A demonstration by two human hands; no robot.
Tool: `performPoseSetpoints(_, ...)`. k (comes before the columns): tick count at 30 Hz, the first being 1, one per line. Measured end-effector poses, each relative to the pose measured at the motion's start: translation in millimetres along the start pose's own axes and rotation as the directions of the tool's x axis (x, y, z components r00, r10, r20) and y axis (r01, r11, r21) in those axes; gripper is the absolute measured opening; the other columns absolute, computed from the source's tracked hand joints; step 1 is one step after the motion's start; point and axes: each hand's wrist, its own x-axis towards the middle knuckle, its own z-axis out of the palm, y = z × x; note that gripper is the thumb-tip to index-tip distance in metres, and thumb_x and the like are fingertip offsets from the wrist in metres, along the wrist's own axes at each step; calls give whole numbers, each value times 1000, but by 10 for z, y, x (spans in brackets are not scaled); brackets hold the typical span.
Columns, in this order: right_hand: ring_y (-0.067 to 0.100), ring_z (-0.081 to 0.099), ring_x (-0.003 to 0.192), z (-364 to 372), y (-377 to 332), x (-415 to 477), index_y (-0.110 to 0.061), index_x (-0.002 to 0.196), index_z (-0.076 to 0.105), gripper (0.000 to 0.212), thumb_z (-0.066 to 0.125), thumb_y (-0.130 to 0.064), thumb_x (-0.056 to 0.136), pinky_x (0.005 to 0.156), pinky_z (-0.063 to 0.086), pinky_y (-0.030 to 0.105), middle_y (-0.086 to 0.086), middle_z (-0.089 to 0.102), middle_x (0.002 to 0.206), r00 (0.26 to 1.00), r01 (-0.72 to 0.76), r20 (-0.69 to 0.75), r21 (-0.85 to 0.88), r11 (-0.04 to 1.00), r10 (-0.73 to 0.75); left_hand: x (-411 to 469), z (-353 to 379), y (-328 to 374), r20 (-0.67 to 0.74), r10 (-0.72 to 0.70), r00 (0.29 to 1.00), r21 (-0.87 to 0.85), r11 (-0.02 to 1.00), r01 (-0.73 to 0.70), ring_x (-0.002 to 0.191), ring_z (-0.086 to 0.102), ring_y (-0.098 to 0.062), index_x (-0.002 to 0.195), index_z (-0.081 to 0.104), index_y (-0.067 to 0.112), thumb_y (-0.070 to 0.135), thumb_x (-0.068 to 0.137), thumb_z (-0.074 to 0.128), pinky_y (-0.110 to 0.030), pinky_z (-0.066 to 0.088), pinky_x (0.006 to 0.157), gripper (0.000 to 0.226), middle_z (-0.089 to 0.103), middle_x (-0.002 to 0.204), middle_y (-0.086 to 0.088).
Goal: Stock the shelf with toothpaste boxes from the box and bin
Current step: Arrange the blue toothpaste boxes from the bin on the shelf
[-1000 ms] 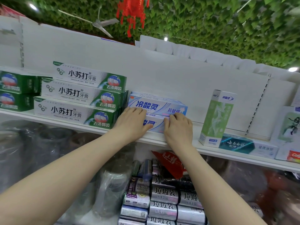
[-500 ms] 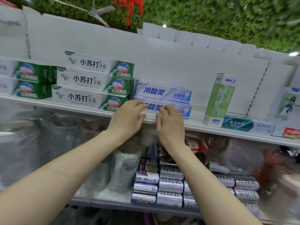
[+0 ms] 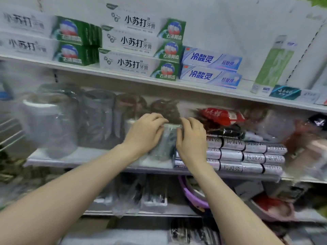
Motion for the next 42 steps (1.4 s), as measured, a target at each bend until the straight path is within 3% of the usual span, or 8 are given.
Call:
performPoseSetpoints(8,34,54,108,529,-293,-1202,-10,124,59,40,48,-24,89,92,43,44,12,59,117,966,-57,251,-24,998,61,-1052,370,-303,178,-131,975,-85,985,148,107,59,-26,121,65,15,18,92,60,-35,45,86,30,64,118,-4)
performPoseSetpoints(16,34,54,107,1080,-308,-2596,-10,126,59,41,59,-14,85,94,44,44,12,59,117,850,-132,516,14,991,106,-2326,1103,-527,345,-314,884,-122,919,375,100,62,-31,117,67,13,19,89,56,-37,49,83,30,66,112,-7)
performPoseSetpoints(27,34,56,108,1809,-80,-4338,-10,127,60,46,61,-10,81,91,48,48,11,61,116,630,-253,762,19,967,149,-4063,2193,-617,511,-580,635,-40,721,691,103,61,-24,119,66,17,12,88,62,-27,41,86,32,65,116,-3)
performPoseSetpoints(33,37,57,106,2215,78,-5156,-8,124,61,49,71,-4,77,90,49,45,14,62,115,531,-280,836,18,960,139,-4972,2762,-689,578,-665,473,15,588,808,102,62,-28,120,64,18,12,87,62,-36,49,83,33,65,117,-5)
performPoseSetpoints(37,39,60,100,2587,211,-5692,-9,124,62,51,74,-4,75,90,44,44,14,64,113,466,-253,872,-33,967,151,-5561,3153,-720,626,-692,360,41,491,870,104,62,-28,122,62,19,12,87,63,-41,51,87,36,63,121,-4)
performPoseSetpoints(39,39,63,95,2799,294,-5956,-8,122,65,52,79,-4,72,92,32,41,15,66,110,451,-228,877,-66,972,165,-5866,3396,-738,649,-692,317,62,462,885,105,62,-29,124,62,18,11,88,63,-42,51,88,37,62,122,-6)
performPoseSetpoints(42,39,66,90,3084,410,-6271,-8,119,67,51,80,-4,71,89,26,41,15,67,108,406,-217,897,-94,972,177,-6244,3724,-760,673,-683,284,73,444,893,99,64,-30,124,62,16,12,90,61,-44,51,86,34,63,120,-7)
